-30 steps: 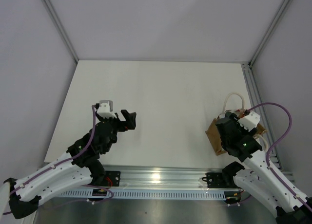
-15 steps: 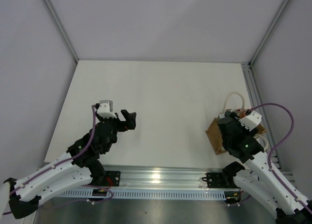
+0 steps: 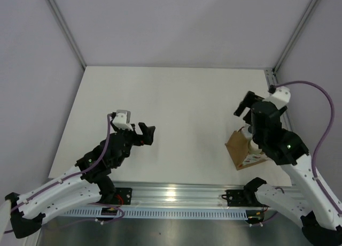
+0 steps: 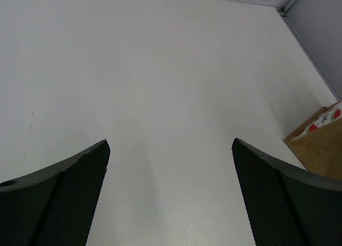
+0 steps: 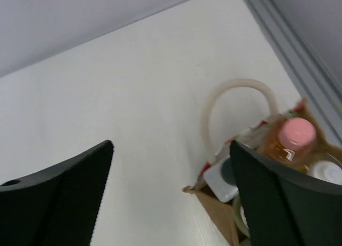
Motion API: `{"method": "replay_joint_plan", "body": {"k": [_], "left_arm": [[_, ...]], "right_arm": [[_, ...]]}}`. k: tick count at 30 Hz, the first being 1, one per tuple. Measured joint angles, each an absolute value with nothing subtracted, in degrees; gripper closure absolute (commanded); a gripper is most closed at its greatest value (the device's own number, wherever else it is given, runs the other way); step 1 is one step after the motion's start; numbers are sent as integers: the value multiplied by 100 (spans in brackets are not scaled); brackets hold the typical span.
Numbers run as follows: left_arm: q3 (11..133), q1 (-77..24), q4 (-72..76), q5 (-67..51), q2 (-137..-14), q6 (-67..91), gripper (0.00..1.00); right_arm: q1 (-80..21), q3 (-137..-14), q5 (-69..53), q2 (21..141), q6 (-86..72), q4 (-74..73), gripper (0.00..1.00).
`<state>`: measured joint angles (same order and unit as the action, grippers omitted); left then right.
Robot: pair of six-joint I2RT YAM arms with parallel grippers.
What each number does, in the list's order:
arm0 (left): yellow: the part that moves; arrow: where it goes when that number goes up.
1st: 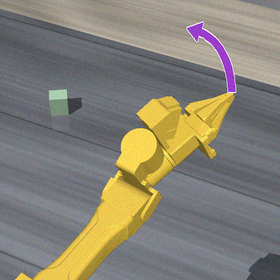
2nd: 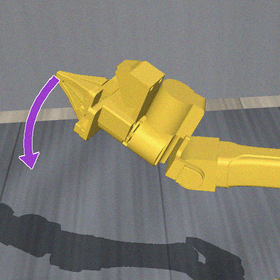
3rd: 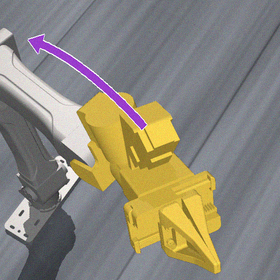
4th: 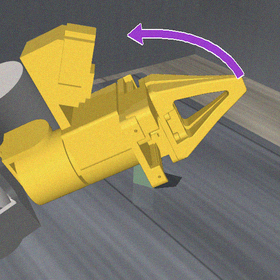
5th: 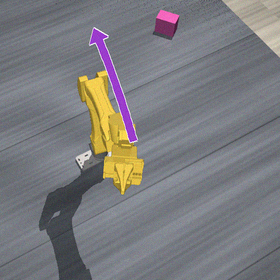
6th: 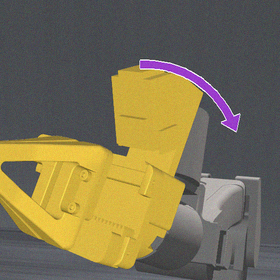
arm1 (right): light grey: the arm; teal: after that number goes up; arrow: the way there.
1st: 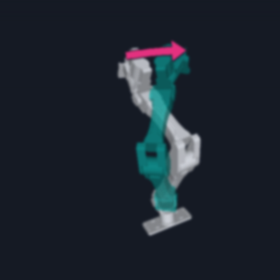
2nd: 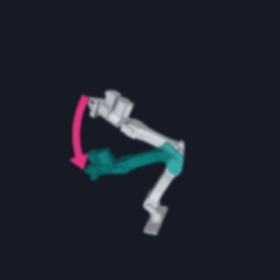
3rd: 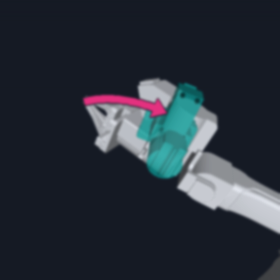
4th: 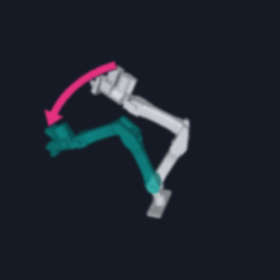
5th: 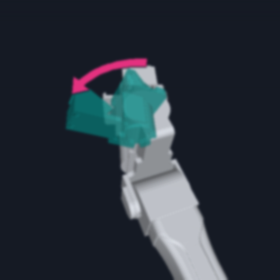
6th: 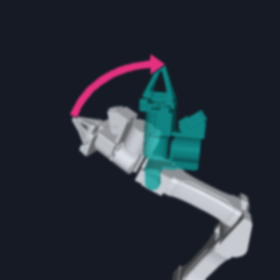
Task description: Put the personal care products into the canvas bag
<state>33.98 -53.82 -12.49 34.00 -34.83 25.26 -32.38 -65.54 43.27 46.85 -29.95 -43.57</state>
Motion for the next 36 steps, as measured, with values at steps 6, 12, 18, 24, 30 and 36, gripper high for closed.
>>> {"method": "replay_joint_plan", "body": {"k": [6, 12, 18, 24, 30, 36], "left_arm": [[3494, -5616, -1168, 3111, -3610, 2285, 1], [3505, -5885, -1007, 2569, -3614, 1903, 1], [3503, -6010, -777, 1914, -3387, 1586, 1], [3481, -6130, -440, 1459, -2908, 1391, 1], [3376, -6154, -338, 1481, -2779, 1267, 1], [3282, -6156, -294, 1509, -2722, 1153, 1]], "right_arm": [[-4495, -6720, 3754, 5706, -2220, -3734, 1], [-5487, -6464, 2816, 5723, -1870, -2528, 1], [-5555, -5339, 2246, 5487, -1953, -1448, 1], [-5631, -4338, 1616, 4840, -1973, -751, 1], [-5682, -3586, 1728, 3854, -1789, 8, 1], [-5684, -3586, 1778, 3804, -1747, 202, 1]]}}
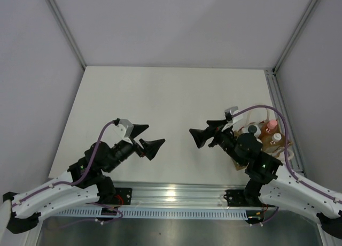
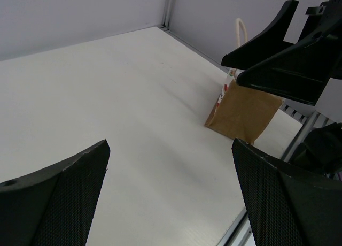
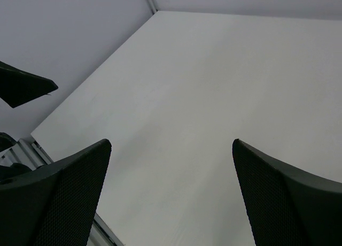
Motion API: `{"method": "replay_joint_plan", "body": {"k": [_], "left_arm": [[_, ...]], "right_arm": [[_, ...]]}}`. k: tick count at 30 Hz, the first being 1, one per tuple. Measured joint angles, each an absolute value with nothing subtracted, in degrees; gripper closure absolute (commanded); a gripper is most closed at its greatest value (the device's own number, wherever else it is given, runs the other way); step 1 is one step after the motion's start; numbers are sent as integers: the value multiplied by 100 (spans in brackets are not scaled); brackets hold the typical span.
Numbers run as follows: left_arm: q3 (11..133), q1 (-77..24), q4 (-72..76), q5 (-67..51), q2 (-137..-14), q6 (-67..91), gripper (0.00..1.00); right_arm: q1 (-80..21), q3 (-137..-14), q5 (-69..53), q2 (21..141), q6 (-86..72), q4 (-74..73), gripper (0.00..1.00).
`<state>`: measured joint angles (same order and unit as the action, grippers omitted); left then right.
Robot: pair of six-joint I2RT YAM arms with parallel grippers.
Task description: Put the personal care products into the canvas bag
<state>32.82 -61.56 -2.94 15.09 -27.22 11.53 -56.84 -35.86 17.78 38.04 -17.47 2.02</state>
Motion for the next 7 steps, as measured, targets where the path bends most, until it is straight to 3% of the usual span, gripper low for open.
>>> {"method": "replay_joint_plan", "body": {"k": [7], "left_arm": [[3267, -6158, -217, 1638, -2692, 1138, 1]], "right_arm": [[-5684, -3586, 1839, 4073, -1747, 196, 0]]}}
